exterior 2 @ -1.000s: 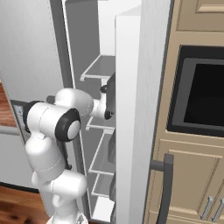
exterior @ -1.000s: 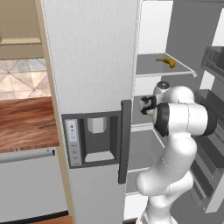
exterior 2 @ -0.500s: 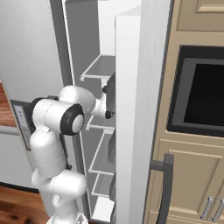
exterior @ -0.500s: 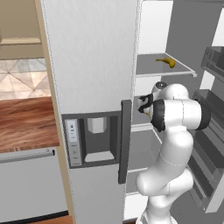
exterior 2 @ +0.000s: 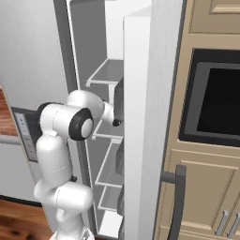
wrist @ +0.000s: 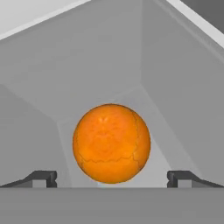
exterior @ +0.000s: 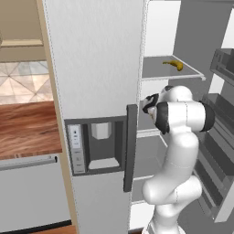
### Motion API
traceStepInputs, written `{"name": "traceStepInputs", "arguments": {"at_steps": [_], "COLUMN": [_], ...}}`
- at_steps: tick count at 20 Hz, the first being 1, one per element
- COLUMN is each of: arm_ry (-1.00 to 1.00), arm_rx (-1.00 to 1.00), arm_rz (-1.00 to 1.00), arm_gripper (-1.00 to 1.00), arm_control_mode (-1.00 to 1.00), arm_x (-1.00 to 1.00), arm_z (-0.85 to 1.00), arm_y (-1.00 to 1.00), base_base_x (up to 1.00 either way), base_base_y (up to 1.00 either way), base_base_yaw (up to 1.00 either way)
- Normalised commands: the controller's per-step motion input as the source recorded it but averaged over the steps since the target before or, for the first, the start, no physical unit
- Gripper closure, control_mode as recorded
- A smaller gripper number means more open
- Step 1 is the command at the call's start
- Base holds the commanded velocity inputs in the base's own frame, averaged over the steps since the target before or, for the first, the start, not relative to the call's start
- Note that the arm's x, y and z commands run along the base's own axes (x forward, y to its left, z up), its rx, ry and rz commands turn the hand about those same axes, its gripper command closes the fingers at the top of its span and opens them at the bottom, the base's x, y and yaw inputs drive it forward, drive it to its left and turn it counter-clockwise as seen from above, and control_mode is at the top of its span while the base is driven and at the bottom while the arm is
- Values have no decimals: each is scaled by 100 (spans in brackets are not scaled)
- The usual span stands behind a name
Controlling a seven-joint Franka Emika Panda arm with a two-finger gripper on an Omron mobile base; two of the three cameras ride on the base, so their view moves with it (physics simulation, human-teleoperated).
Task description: Pick the banana and orange from the fridge and place them inside the tupperware on the counter.
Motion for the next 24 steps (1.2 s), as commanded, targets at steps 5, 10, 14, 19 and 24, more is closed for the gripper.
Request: {"name": "traceStepInputs", "arguments": {"at_steps": [5, 10, 14, 19, 24], "arm_ry": [0, 0, 2, 1, 4], "arm_rx": [4, 0, 0, 0, 0], "arm_rz": [0, 0, 0, 0, 0], "arm_gripper": [-100, -100, -100, -100, 100], "arm_control_mode": [-100, -100, -100, -100, -100], "arm_x": [14, 13, 17, 18, 13], "arm_z": [-9, -10, -17, -16, -19], "arm_y": [-14, -11, -1, 0, 0], "base_base_x": [0, 0, 0, 0, 0], "base_base_y": [0, 0, 0, 0, 0], "base_base_yaw": [0, 0, 0, 0, 0]}}
